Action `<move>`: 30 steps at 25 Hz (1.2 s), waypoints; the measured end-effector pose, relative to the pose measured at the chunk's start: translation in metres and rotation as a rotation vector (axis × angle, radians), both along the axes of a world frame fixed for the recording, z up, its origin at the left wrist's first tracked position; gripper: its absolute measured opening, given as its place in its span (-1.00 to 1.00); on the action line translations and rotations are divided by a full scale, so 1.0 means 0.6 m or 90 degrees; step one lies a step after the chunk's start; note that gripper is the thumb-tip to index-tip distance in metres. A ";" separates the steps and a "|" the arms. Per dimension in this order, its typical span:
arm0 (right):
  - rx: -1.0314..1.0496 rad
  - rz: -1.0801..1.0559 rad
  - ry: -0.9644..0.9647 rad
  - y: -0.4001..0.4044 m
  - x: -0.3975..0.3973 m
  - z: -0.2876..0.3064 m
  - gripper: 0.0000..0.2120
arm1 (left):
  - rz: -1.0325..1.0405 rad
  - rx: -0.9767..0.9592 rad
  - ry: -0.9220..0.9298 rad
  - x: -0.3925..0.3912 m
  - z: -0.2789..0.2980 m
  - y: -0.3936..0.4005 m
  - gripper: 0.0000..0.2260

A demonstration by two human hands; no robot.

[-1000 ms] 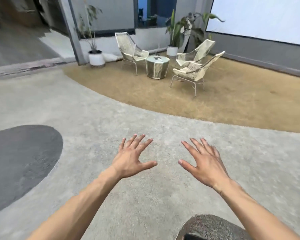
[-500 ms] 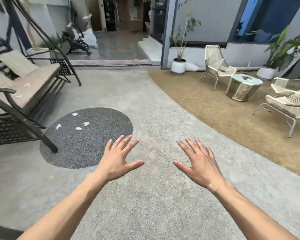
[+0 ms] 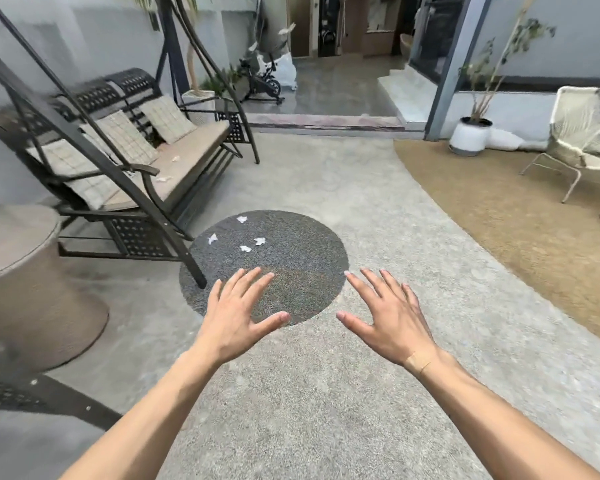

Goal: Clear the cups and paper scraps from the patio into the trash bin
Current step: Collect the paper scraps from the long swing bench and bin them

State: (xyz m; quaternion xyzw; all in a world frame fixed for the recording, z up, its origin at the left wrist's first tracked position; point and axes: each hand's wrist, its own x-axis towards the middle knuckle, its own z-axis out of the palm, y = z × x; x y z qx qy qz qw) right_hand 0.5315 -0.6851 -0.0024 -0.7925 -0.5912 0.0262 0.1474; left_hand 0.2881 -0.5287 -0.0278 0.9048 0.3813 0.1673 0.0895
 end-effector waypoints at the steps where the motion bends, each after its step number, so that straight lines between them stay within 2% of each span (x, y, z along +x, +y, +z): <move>1: 0.000 0.011 0.007 0.028 0.010 -0.005 -0.28 | 0.010 0.000 0.003 0.008 -0.003 0.018 -0.27; 16: -0.014 0.146 0.007 0.402 0.290 -0.020 -0.30 | 0.156 -0.036 -0.001 0.235 -0.005 0.297 -0.25; 23: -0.030 0.157 0.008 0.581 0.350 -0.050 -0.29 | 0.177 -0.041 -0.005 0.289 -0.029 0.456 -0.26; 30: -0.035 0.155 0.004 0.829 0.358 -0.065 -0.29 | 0.182 -0.060 -0.022 0.311 -0.048 0.698 -0.27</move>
